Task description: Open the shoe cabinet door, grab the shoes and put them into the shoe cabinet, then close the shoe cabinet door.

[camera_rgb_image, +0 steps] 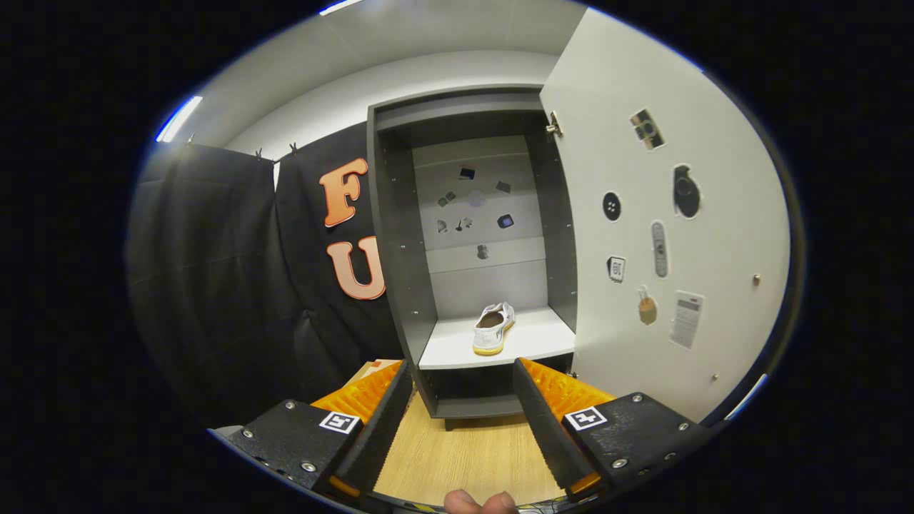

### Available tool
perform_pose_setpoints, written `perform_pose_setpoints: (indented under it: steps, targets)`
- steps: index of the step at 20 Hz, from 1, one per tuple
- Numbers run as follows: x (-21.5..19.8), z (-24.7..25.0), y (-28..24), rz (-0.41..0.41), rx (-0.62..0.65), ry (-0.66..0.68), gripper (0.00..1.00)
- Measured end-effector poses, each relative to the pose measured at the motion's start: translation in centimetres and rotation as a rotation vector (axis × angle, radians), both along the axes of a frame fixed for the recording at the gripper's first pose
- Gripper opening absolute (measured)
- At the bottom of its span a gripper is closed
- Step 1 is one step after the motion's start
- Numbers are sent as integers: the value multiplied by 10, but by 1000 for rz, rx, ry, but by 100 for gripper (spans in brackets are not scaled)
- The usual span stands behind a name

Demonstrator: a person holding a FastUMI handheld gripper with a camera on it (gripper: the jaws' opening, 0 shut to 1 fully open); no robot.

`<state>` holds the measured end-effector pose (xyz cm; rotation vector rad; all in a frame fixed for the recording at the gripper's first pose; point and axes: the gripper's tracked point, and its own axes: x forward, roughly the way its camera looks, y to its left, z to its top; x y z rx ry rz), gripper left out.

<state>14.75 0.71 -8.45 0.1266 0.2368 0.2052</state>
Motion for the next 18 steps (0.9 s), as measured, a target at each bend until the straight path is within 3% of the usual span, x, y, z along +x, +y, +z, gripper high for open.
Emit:
perform_pose_setpoints:
  steps: [10, 18]
  targets:
    - [-60, 1, -121, -29, 64, -33, 89]
    - [-65, 1, -210, -62, 46, -88, 92]
